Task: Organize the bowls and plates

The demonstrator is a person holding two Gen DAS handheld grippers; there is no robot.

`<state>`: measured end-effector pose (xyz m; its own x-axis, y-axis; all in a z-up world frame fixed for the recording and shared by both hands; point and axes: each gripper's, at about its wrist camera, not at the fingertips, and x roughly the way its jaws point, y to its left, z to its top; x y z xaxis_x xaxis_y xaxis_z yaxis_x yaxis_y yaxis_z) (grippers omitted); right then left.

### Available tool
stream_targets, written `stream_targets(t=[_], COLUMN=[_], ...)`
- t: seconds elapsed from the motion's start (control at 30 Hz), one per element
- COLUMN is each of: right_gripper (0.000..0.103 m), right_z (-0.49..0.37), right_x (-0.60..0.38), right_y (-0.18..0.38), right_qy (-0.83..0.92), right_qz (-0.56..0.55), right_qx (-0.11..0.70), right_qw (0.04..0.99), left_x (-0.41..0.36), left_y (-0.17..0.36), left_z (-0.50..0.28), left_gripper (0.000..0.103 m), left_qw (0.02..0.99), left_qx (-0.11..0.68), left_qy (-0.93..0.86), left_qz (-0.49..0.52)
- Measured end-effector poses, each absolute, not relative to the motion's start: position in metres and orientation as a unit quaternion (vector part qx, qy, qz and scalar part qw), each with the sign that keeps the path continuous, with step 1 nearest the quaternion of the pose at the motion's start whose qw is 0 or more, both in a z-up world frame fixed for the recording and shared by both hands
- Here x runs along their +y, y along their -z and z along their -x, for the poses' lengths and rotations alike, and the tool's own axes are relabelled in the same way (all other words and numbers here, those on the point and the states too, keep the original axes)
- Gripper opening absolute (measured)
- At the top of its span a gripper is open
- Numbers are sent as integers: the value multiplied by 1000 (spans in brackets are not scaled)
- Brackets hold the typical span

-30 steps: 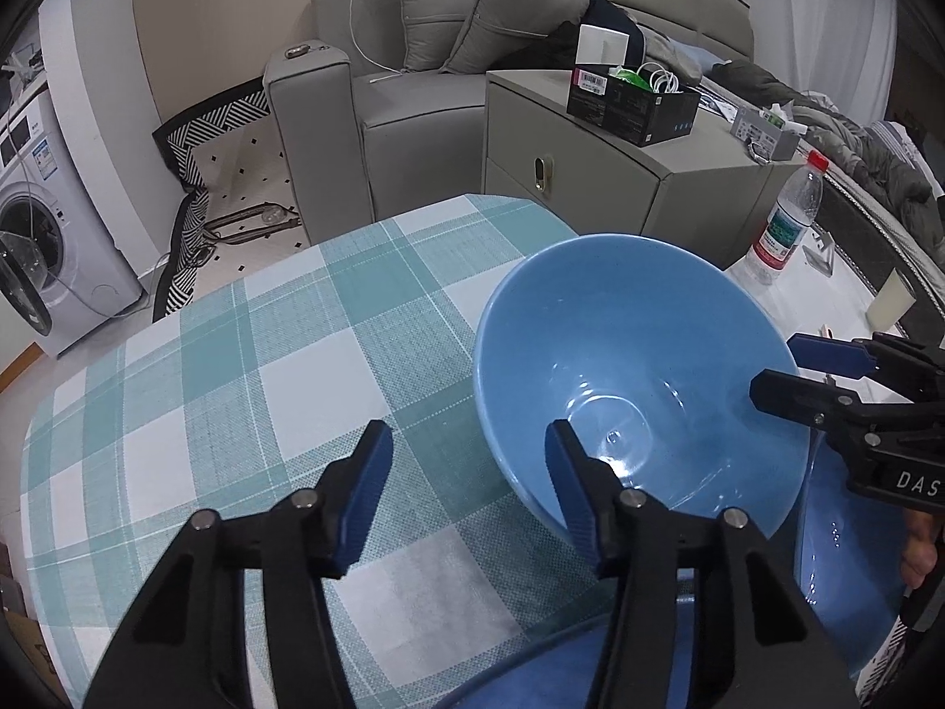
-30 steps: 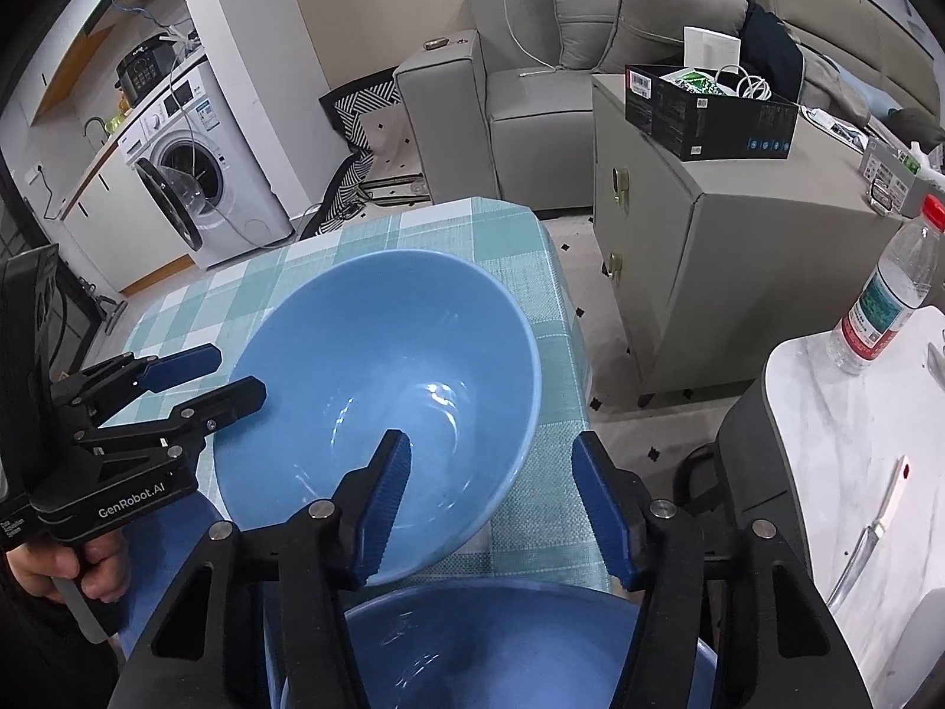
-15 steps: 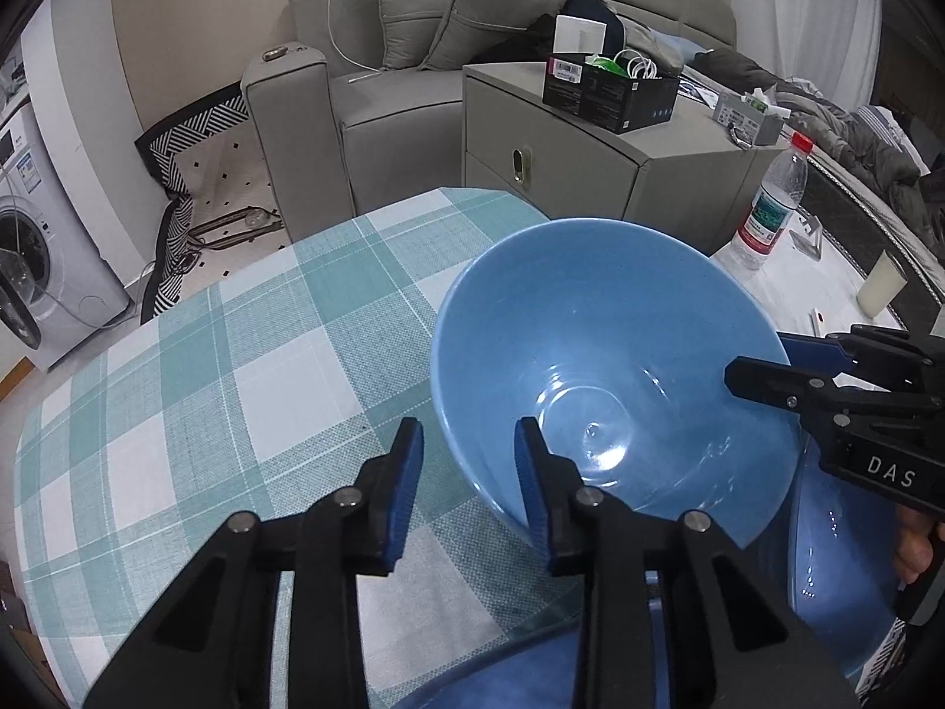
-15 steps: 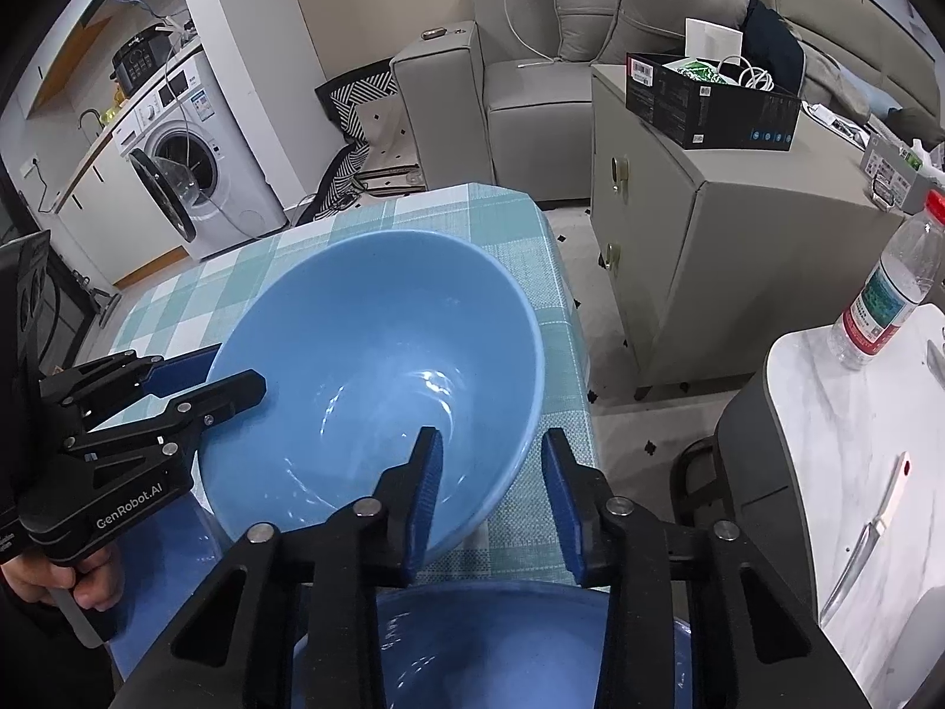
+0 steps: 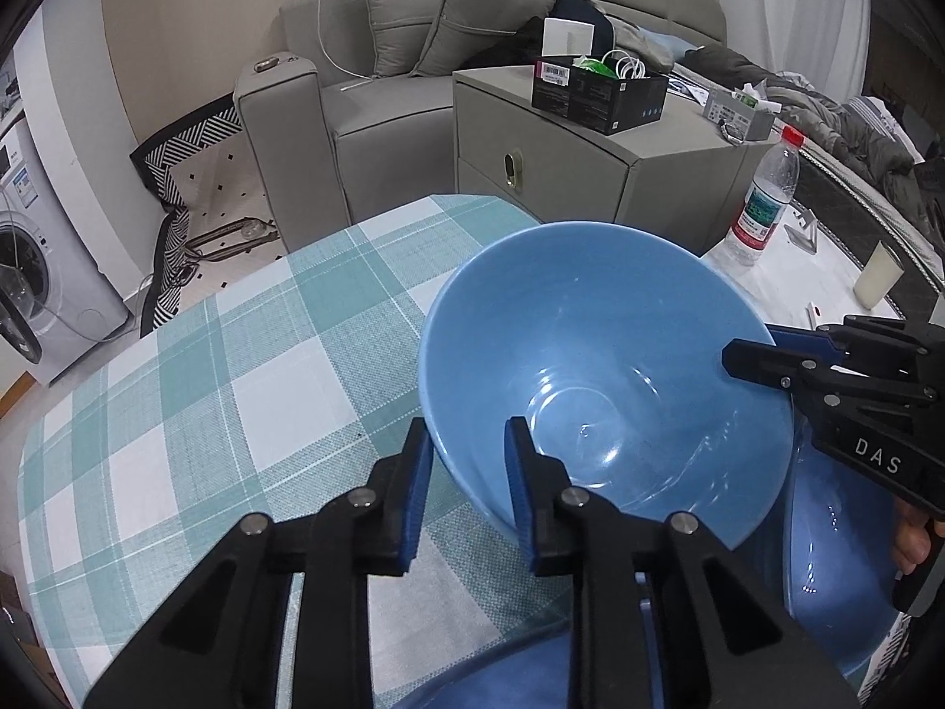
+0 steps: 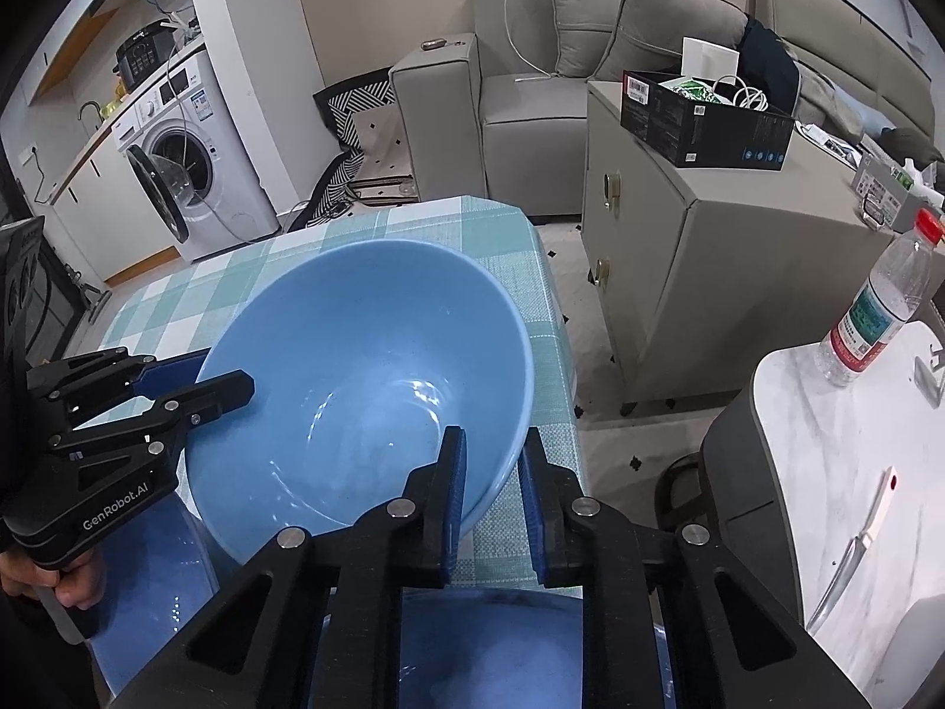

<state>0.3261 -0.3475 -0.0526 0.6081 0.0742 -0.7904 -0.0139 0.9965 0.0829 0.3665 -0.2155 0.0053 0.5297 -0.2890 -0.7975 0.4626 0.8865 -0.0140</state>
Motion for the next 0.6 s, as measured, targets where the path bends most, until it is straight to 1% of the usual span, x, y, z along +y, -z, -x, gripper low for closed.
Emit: stream_targets(t=[0.37, 0.6], right_gripper=[18, 18], right_z=[-320, -311], right_x=[-346, -343], right_y=[46, 33], right_qy=[-27, -25], right_qz=[-32, -25], right_qx=[428, 411], right_qw=[903, 911], left_x=[-213, -210], left_y=[-11, -24], left_z=[-364, -357], left_gripper=[23, 23], left_qw=[875, 884], left_qx=[424, 407], left_qy=[212, 211], left_qz=[-94, -86])
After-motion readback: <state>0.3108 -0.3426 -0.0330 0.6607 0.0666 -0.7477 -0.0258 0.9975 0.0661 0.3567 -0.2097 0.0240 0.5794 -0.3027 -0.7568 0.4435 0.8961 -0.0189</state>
